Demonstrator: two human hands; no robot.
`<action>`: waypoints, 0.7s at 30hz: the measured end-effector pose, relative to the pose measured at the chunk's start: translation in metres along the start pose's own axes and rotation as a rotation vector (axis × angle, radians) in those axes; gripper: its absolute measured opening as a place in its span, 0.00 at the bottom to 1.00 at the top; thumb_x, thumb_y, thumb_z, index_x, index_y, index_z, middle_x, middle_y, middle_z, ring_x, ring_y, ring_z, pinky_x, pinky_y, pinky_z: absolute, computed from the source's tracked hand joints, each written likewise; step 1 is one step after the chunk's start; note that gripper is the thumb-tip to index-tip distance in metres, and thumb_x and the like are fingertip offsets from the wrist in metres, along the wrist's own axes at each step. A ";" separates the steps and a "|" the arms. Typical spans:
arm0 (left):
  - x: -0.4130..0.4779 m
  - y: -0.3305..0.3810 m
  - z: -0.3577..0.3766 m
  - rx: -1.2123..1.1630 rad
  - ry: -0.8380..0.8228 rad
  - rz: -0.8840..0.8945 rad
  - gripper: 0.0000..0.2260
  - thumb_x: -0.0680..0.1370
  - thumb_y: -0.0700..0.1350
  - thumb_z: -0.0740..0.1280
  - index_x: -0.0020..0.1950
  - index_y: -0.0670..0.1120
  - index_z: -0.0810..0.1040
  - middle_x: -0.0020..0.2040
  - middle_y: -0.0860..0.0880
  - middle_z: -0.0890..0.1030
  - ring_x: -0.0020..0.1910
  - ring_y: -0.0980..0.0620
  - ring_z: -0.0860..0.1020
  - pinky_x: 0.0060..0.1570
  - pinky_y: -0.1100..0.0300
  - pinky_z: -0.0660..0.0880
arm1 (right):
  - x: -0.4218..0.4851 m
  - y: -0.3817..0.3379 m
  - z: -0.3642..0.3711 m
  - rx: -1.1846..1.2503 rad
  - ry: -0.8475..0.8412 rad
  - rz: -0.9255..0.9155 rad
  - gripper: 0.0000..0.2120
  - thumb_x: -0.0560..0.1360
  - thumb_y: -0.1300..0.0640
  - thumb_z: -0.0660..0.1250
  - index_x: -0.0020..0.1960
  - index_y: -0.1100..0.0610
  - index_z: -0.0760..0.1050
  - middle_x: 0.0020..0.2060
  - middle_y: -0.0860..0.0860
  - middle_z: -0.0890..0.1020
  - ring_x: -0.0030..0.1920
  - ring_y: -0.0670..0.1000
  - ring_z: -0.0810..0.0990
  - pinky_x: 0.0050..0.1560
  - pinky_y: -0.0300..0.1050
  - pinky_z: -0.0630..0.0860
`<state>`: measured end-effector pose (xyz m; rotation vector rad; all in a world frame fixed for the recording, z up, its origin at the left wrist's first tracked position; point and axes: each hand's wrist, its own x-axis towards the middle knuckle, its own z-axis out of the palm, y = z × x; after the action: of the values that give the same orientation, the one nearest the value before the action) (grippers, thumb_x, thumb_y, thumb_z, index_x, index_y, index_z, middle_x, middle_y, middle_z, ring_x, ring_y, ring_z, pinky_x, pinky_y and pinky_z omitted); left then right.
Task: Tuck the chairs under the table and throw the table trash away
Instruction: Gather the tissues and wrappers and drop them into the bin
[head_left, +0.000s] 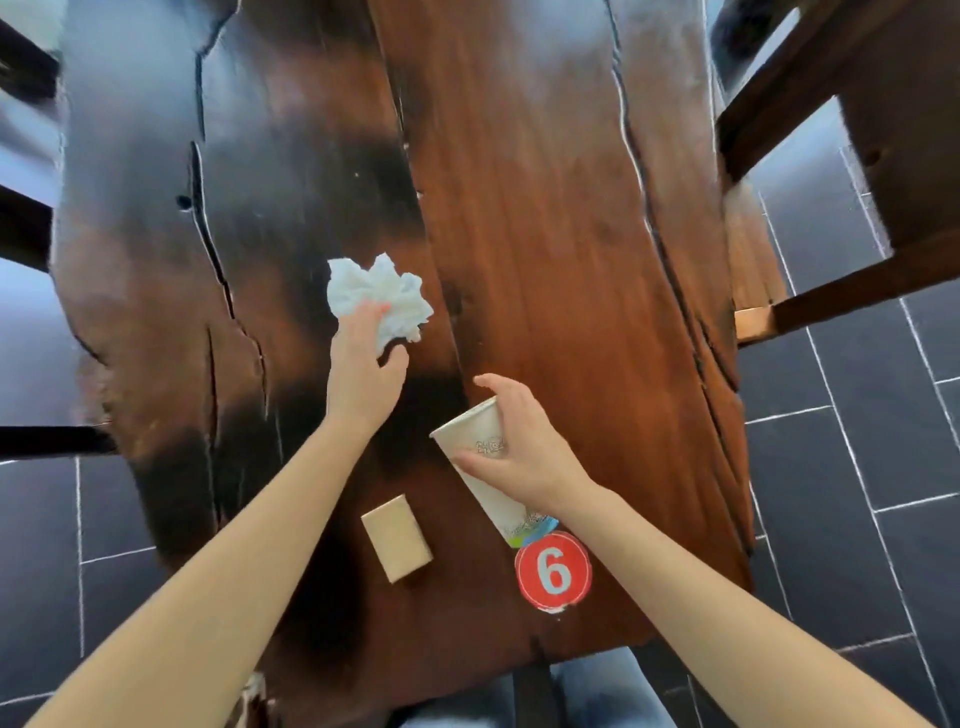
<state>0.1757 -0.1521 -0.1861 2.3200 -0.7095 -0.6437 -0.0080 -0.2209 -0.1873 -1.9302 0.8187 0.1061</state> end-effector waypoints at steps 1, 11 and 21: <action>0.008 -0.006 0.000 0.083 -0.060 -0.020 0.22 0.77 0.40 0.65 0.70 0.46 0.64 0.70 0.45 0.67 0.68 0.45 0.65 0.69 0.50 0.62 | 0.003 0.003 0.001 -0.003 0.013 -0.003 0.36 0.68 0.41 0.72 0.69 0.43 0.57 0.66 0.43 0.67 0.59 0.46 0.71 0.56 0.48 0.78; -0.005 -0.019 0.026 0.151 0.004 -0.041 0.07 0.76 0.43 0.65 0.53 0.47 0.78 0.52 0.48 0.78 0.50 0.50 0.75 0.44 0.57 0.72 | -0.004 0.023 0.001 0.269 0.080 0.042 0.33 0.67 0.39 0.71 0.66 0.44 0.60 0.59 0.44 0.72 0.52 0.46 0.78 0.51 0.45 0.81; -0.074 0.036 0.085 -0.160 -0.117 -0.138 0.13 0.76 0.45 0.67 0.60 0.47 0.76 0.51 0.49 0.80 0.47 0.53 0.78 0.48 0.59 0.76 | -0.072 0.079 -0.054 0.634 0.461 0.132 0.30 0.69 0.48 0.68 0.66 0.56 0.62 0.53 0.42 0.72 0.50 0.36 0.76 0.44 0.32 0.76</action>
<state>0.0588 -0.1651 -0.2005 2.2106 -0.5320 -0.8726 -0.1230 -0.2514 -0.1914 -1.3059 1.1204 -0.4843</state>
